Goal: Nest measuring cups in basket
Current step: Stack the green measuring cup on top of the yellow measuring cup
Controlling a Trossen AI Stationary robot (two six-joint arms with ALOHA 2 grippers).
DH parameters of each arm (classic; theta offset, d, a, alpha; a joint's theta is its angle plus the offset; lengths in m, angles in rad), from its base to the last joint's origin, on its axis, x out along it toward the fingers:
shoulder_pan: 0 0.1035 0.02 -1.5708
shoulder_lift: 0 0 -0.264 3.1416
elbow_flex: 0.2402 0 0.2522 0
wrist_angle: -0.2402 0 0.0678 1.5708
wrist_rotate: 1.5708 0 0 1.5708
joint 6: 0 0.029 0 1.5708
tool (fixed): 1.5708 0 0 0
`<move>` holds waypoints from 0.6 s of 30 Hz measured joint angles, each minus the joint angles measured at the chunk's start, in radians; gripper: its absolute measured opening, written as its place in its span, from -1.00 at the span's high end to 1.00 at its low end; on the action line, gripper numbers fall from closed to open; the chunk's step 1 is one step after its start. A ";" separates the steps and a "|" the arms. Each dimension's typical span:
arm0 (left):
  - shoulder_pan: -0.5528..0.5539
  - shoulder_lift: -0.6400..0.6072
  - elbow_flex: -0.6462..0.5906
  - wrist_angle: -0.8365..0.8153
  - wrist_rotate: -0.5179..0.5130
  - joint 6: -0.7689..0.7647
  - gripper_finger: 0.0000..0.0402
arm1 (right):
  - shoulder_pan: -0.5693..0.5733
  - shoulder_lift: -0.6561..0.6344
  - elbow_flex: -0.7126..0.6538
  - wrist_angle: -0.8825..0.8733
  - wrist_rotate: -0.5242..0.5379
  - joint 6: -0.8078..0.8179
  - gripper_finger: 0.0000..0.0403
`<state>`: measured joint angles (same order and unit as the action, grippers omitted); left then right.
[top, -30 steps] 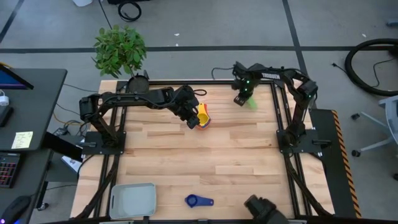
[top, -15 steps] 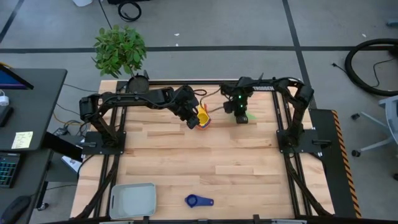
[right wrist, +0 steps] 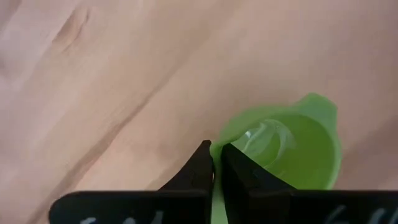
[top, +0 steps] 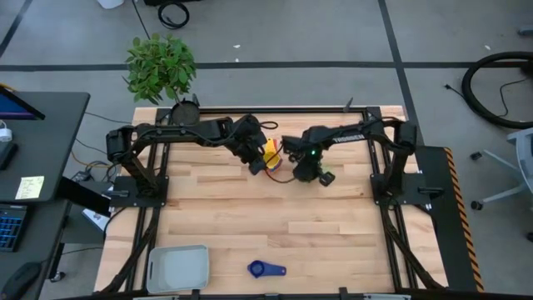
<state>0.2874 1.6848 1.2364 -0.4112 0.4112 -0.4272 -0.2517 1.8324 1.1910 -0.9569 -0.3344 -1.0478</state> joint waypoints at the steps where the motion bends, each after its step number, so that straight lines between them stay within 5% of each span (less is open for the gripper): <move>1: 0.000 0.000 0.000 0.000 0.011 0.011 0.53 | 0.019 0.000 0.000 0.023 0.002 -0.022 0.92; 18: 0.000 0.000 0.000 0.003 0.073 0.058 0.53 | 0.281 -0.009 -0.132 0.343 0.138 -0.304 0.92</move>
<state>0.2878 1.6848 1.2362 -0.4077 0.4843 -0.3695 0.0291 1.8229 1.0590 -0.6138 -0.1963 -1.3523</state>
